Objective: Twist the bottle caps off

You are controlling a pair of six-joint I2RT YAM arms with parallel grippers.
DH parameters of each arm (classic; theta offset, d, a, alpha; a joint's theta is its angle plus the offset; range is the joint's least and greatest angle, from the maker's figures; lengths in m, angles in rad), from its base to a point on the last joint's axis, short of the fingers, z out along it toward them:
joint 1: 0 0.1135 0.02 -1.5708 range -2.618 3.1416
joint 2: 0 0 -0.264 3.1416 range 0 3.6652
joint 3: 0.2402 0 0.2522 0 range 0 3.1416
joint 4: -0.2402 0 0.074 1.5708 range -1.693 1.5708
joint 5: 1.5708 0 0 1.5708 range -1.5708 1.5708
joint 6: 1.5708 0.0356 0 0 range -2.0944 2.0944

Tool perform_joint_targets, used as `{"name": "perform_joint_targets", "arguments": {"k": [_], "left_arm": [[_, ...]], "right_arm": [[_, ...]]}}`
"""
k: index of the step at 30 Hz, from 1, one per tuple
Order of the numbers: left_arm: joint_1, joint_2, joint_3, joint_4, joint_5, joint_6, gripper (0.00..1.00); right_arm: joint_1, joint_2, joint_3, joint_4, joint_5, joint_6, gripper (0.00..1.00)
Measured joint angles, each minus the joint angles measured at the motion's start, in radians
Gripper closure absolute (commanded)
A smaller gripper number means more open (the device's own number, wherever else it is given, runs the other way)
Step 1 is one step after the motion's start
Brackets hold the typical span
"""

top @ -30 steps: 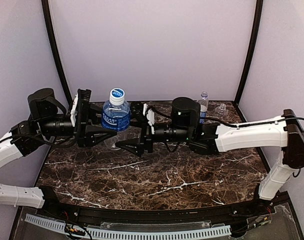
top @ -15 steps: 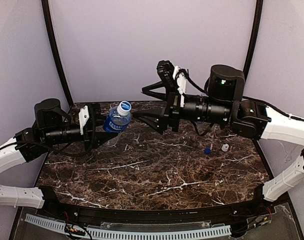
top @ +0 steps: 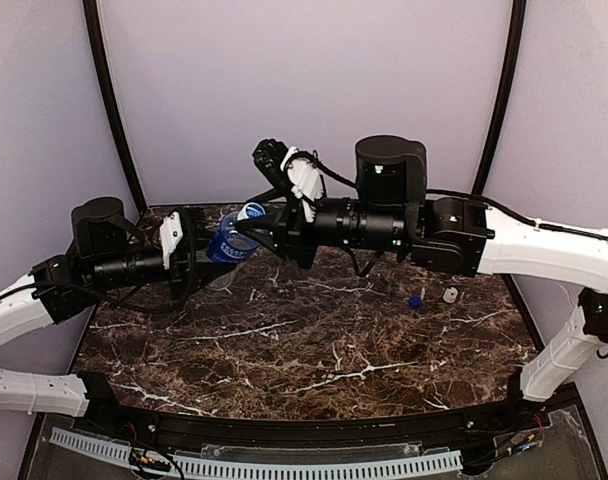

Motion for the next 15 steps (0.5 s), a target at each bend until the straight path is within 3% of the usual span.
{"name": "perform_joint_targets", "arguments": {"k": [3,4,5,6,8,12,15], "left_arm": [[0.0,0.005,0.0,0.0,-0.003,0.0,0.59],[0.0,0.005,0.0,0.0,-0.004,0.001,0.52],[0.0,0.005,0.0,-0.002,-0.006,0.0,0.46],[0.0,0.005,0.0,-0.002,-0.007,0.002,0.32],[0.0,0.005,0.0,-0.003,-0.009,0.007,0.2],[0.0,0.006,-0.002,-0.006,-0.013,0.015,0.16],[0.0,0.01,-0.005,-0.006,-0.016,0.018,0.2]], "right_arm": [[0.001,0.0,0.0,-0.006,0.01,0.0,0.92],[0.001,0.0,0.0,-0.006,0.016,0.007,0.99],[0.001,0.0,0.0,-0.006,0.016,0.003,1.0],[0.001,0.0,0.0,-0.008,0.015,0.003,1.0],[0.0,0.0,0.0,-0.009,0.015,0.008,1.0],[-0.009,-0.001,-0.001,-0.003,0.005,0.058,1.0],[-0.025,-0.009,-0.018,0.039,-0.032,0.117,1.0]]}}
